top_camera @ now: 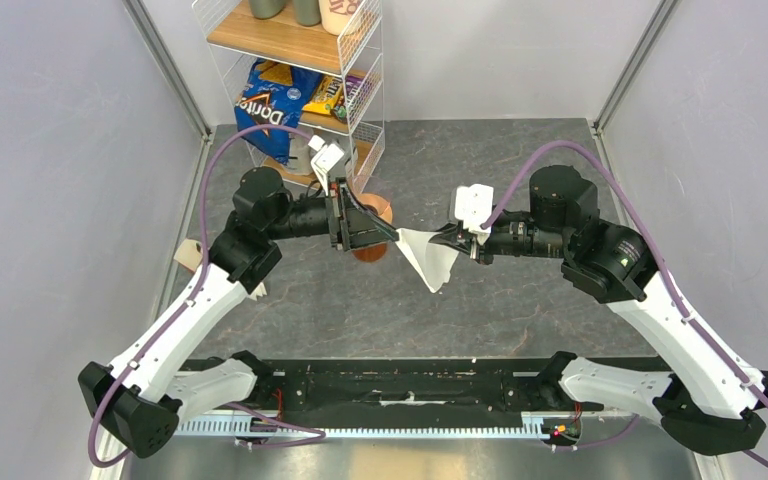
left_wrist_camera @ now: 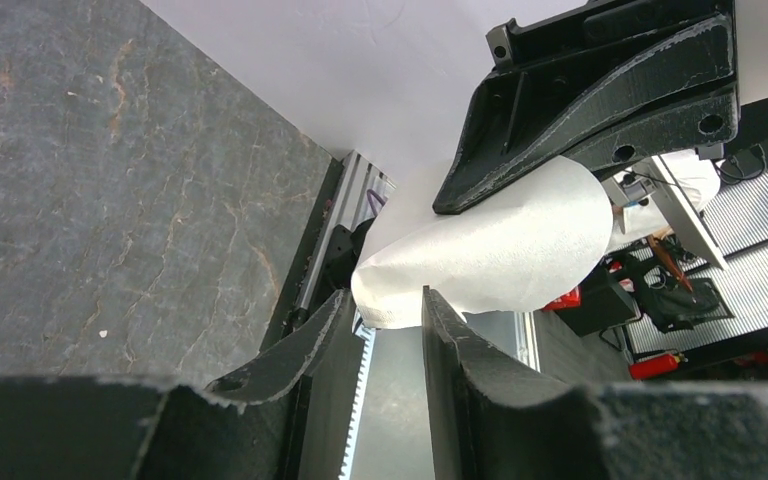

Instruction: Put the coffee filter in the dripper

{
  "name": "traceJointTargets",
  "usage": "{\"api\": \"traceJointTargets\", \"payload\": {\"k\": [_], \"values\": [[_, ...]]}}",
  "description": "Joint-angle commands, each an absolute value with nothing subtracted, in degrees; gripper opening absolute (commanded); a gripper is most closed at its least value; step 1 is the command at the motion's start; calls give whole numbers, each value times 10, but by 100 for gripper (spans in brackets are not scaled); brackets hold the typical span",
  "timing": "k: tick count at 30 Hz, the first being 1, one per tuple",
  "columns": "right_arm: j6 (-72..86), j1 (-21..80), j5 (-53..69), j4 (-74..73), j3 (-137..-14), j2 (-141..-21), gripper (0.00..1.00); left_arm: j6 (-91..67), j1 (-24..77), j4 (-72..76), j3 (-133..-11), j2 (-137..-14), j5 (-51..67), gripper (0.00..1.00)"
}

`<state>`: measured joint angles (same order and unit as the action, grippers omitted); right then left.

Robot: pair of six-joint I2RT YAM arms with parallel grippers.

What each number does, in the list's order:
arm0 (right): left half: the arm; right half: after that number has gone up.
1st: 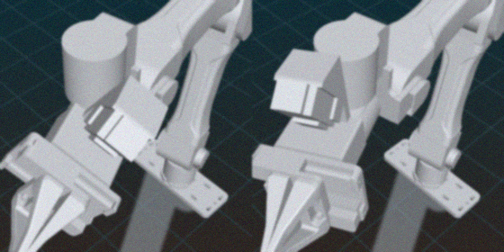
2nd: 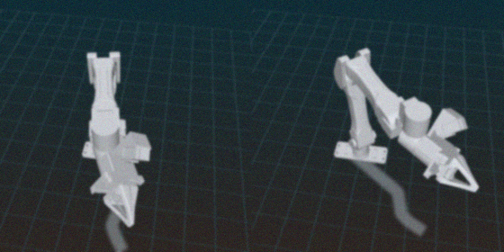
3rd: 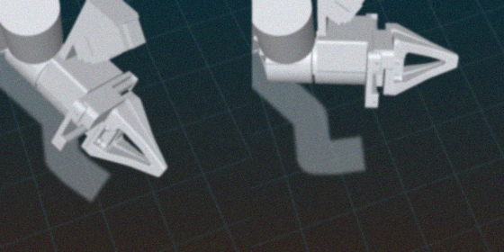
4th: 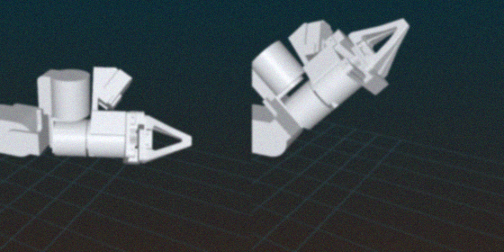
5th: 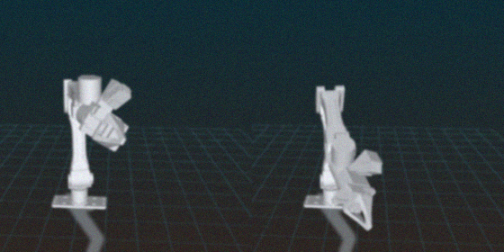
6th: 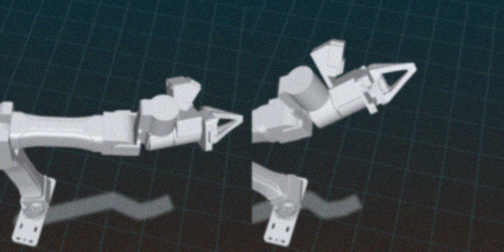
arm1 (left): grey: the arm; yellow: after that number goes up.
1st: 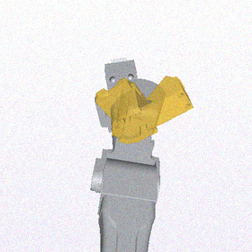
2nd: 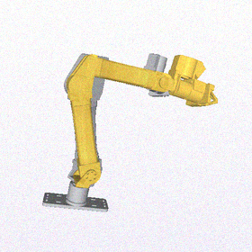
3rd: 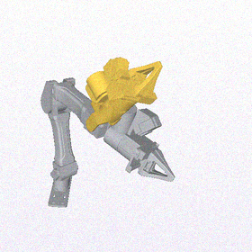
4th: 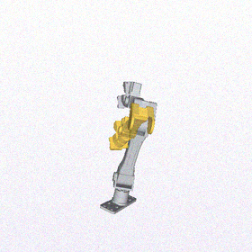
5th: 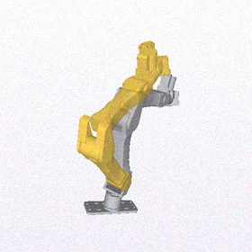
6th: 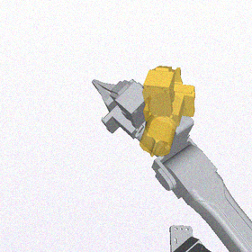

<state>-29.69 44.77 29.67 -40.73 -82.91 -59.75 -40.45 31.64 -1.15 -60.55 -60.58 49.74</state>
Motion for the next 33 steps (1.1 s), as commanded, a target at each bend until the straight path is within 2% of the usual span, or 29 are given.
{"api": "traceJointTargets", "payload": {"k": [1,6,9,13,16,17,33], "values": [[-288,450,288,-386,-837,-595,0,-419,319,17,-596,-597,518,39],[-286,450,288,-386,-836,-595,0,-417,320,18,-586,-598,520,41],[-282,450,290,-385,-837,-594,0,-417,322,21,-586,-602,520,37],[-279,450,290,-384,-836,-594,0,-418,323,24,-586,-604,523,25],[-278,450,291,-384,-836,-592,0,-416,323,27,-584,-603,520,4],[-278,450,291,-384,-835,-591,0,-416,324,27,-582,-602,517,2],[-286,450,272,-414,-819,-558,0,-406,304,117,-553,-586,574,2]]}}
